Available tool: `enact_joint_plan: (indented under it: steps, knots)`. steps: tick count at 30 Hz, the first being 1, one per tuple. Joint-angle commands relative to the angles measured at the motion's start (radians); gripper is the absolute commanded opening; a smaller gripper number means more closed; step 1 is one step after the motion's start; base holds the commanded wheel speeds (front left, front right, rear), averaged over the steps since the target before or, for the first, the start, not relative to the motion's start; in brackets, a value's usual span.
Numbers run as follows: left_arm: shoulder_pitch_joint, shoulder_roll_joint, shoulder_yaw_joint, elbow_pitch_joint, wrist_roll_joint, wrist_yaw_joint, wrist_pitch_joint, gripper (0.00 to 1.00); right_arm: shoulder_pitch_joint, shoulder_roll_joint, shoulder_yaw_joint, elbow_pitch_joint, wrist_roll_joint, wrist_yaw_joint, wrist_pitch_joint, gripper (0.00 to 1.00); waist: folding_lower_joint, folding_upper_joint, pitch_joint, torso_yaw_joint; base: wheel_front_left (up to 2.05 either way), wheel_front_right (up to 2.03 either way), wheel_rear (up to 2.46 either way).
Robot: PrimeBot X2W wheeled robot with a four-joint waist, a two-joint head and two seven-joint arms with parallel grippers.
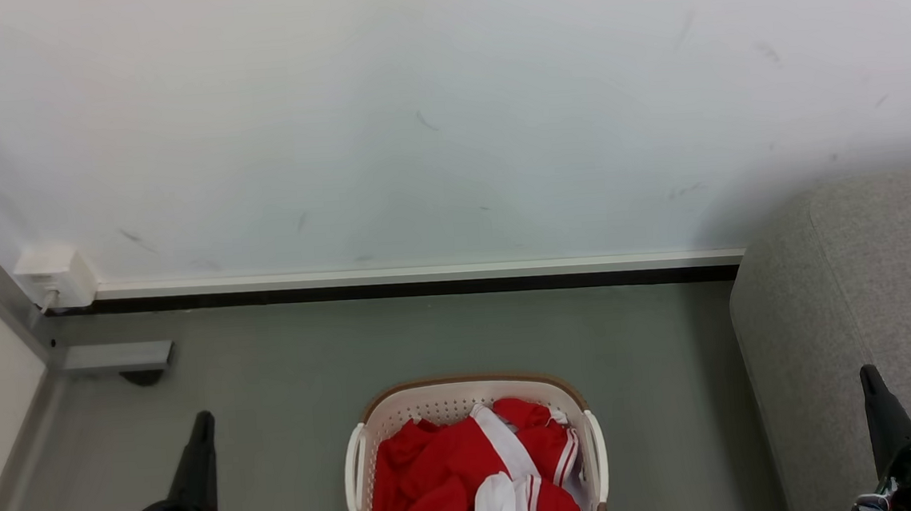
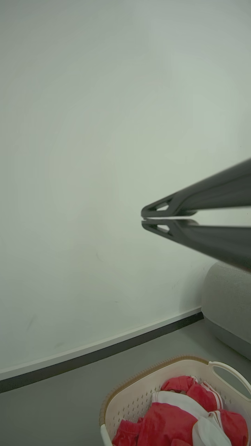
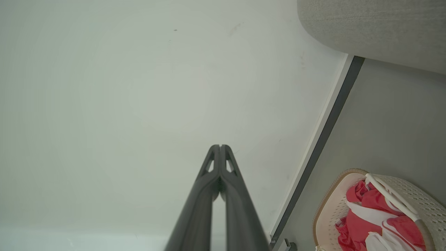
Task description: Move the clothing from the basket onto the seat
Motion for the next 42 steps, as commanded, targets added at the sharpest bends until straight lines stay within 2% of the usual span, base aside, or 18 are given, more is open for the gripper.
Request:
enact_joint_plan:
  steps: [1,5,6,13,20,29,42]
  knots:
    - [-0.007,0.003,0.001,-0.004,-0.015,-0.005,0.003,0.00,-0.013,-0.007,-0.004,-0.006,0.002,-0.002,0.002,0.00,0.0000,0.0000,0.000,0.000,0.00,0.00,0.00]
    - [-0.007,0.003,0.001,-0.004,-0.015,-0.005,0.003,0.00,-0.013,-0.007,-0.004,-0.006,0.002,-0.002,0.002,0.00,0.0000,0.0000,0.000,0.000,0.00,0.00,0.00]
    - [0.001,0.000,0.000,0.003,0.001,0.000,0.000,1.00,0.001,0.001,0.001,0.003,0.000,0.000,0.000,1.00,0.0000,0.0000,0.000,0.000,0.00,0.00,0.00]
    - [0.029,-0.007,-0.018,0.034,0.008,0.005,-0.019,1.00,0.035,0.014,0.017,0.027,-0.011,0.000,-0.019,1.00,0.0000,0.0000,0.000,0.000,0.00,0.00,0.00]
    - [0.030,-0.006,-0.037,0.035,0.044,0.007,-0.049,1.00,0.042,0.012,0.029,0.018,-0.077,0.000,-0.050,1.00,0.0000,0.0000,0.000,0.000,0.00,0.00,0.00]
    - [0.030,-0.005,-0.059,0.025,0.172,0.022,-0.091,1.00,0.049,0.010,0.037,-0.008,-0.282,0.000,-0.091,1.00,0.0000,0.0000,0.000,0.000,0.00,0.00,0.00]
    - [0.031,-0.003,-0.082,0.004,0.449,0.042,-0.144,1.00,0.053,0.006,0.066,-0.061,-0.618,-0.001,-0.144,1.00,0.0000,0.0000,0.000,-0.002,0.00,0.00,0.00]
